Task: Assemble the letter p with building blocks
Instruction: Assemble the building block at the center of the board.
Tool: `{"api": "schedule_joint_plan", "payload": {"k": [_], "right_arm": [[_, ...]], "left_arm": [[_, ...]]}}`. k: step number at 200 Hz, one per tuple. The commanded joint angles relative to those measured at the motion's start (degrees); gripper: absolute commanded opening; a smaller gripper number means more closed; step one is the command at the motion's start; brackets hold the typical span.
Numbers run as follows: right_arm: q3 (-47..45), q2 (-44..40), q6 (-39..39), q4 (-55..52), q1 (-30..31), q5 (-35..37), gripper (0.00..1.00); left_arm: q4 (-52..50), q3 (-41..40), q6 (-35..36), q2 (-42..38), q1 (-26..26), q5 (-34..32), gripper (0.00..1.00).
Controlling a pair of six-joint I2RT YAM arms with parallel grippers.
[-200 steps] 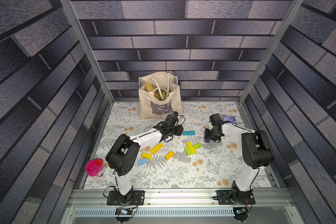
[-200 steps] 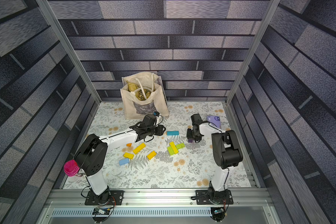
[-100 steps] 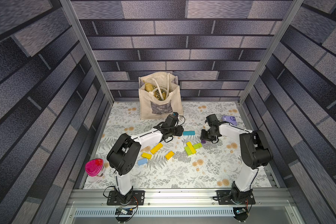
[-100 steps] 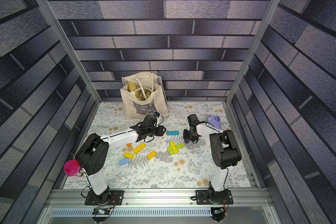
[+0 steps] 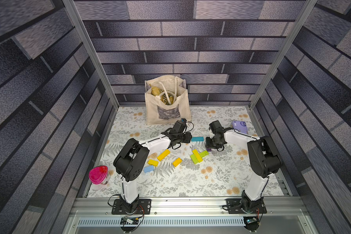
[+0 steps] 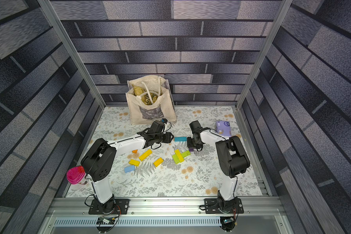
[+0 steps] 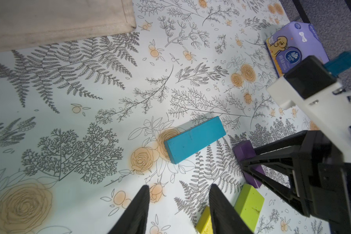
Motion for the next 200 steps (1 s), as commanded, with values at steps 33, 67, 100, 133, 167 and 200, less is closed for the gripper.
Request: {"api": "schedule_joint_plan", "payload": {"k": [33,67,100,133,167,200], "right_arm": [[2.57,1.95,0.79,-3.87,1.92,1.67,0.1],[4.49,3.5,0.63,-4.49,2.43,2.12,0.11],[5.87,4.62,0.59,-5.27,2.79,3.34,0.13],[6.62,5.21,1.03,-5.8,3.27,3.84,0.14],[6.64,5.63,2.44,-5.61,3.62,4.14,0.14],[6.52,6.06,3.42,-4.86,4.13,4.54,0.14]], "left_arm": [[2.31,-1.19,-2.61,0.86,0.93,1.87,0.51],[3.79,-1.99,-3.98,1.12,1.95,3.1,0.52],[5.48,-2.96,-5.49,1.3,3.01,4.26,0.55],[6.14,-3.23,-6.17,1.55,3.56,4.87,0.58],[6.11,-3.08,-6.33,1.91,3.73,5.24,0.58],[6.0,-2.8,-6.4,2.18,3.82,5.5,0.58]]}}
